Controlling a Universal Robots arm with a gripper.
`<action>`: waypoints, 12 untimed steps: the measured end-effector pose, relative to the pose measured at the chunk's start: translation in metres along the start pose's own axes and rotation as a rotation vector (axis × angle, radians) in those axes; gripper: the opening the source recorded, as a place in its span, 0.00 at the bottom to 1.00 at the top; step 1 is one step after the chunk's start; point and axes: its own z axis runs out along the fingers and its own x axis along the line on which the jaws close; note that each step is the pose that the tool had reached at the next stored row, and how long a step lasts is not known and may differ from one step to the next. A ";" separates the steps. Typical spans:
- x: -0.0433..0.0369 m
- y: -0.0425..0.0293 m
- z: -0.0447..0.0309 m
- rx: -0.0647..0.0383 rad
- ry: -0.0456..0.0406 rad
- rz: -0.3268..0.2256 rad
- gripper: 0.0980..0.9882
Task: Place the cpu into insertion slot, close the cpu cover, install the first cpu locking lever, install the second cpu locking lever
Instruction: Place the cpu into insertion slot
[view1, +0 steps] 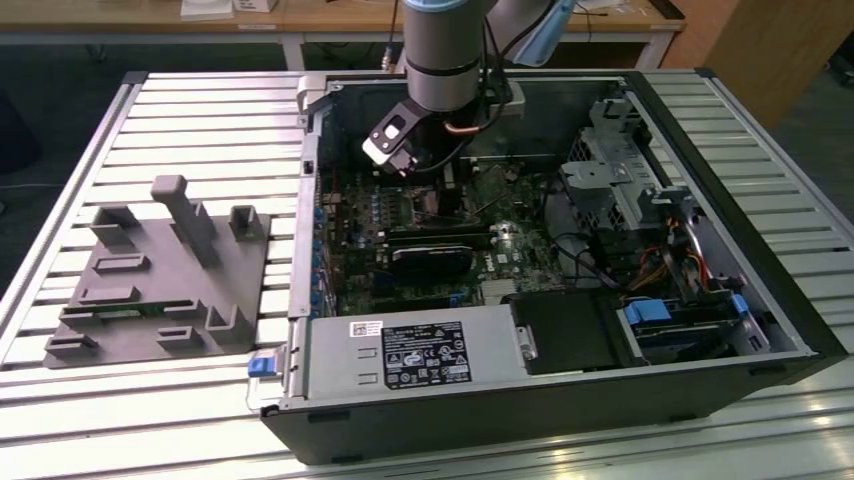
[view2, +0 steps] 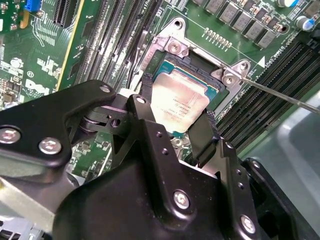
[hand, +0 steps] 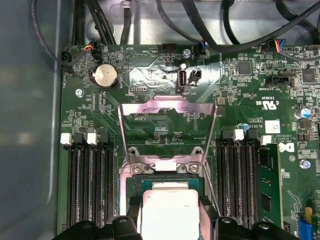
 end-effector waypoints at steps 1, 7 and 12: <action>0.0000 -0.0001 0.0009 0.000 0.0000 0.000 0.49; 0.0001 -0.0003 0.0036 0.000 -0.0002 0.002 0.49; 0.0003 -0.0005 0.0053 0.000 -0.0006 0.003 0.49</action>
